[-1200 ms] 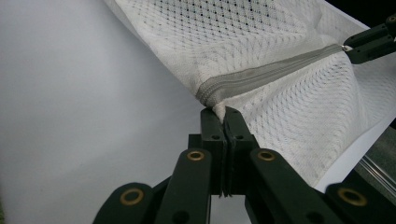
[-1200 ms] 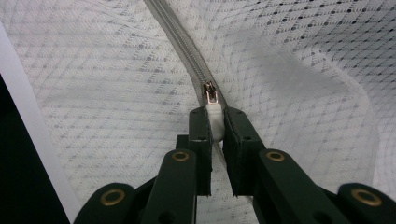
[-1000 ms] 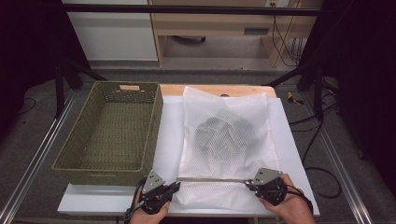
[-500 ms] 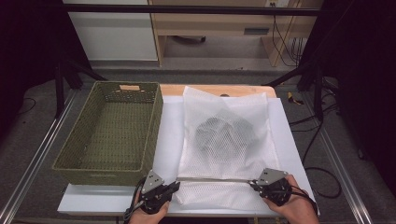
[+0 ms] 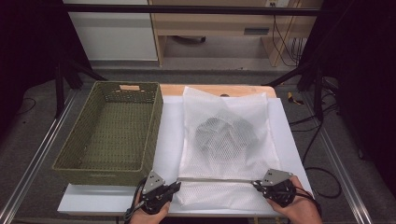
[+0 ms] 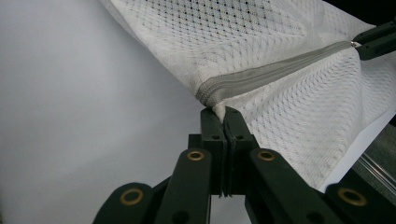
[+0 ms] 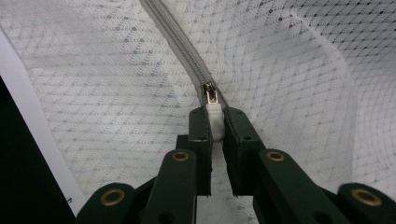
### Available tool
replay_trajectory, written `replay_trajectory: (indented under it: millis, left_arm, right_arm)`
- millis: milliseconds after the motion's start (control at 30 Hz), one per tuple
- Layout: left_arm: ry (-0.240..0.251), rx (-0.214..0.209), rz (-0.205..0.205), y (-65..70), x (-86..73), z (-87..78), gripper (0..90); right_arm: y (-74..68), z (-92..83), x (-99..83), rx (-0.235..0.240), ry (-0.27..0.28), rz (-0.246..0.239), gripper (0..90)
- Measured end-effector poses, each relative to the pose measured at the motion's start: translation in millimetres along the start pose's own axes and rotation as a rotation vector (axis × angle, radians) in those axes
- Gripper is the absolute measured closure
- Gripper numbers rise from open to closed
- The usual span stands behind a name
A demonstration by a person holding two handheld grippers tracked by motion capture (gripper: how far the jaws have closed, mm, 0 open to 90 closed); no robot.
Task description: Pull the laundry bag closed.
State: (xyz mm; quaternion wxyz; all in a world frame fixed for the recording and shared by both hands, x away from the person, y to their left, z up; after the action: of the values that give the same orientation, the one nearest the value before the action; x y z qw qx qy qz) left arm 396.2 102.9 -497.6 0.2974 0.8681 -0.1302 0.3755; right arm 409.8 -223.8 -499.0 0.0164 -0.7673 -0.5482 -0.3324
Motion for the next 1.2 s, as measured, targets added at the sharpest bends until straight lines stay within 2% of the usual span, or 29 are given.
replay_trajectory:
  millis: [267,1000,1100,1200]
  left_arm:
    - [0.004,0.005,0.000,-1.3,0.8,-0.9,88.8]
    - [0.001,0.007,0.003,-0.7,0.0,-0.9,88.8]
    - [0.003,0.014,0.003,-1.3,-0.6,-1.0,88.8]
    - [0.002,0.013,0.011,-0.1,-0.6,-0.9,88.8]
  right_arm:
    - [1.5,-0.9,-4.9,-0.010,-0.016,0.006,81.9]
    - [5.5,-4.8,-8.1,-0.009,-0.016,0.009,81.9]
    - [6.0,-7.3,-4.5,0.012,-0.049,-0.012,81.9]
    - [8.9,-12.1,-2.7,0.032,-0.056,-0.025,81.9]
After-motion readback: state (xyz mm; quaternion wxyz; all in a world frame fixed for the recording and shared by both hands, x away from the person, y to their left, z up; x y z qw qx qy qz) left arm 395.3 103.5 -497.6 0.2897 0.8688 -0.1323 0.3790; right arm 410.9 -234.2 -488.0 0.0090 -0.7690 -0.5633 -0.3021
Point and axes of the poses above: each handheld gripper's, and its own axes: z roughly forward along the jaws, x roughly out of its top, y roughly to its right, the point moved 6 cm from there along z, roughly forward along the jaws, and after that the axes turned 15 degrees about -z, right-handed, at the moved point
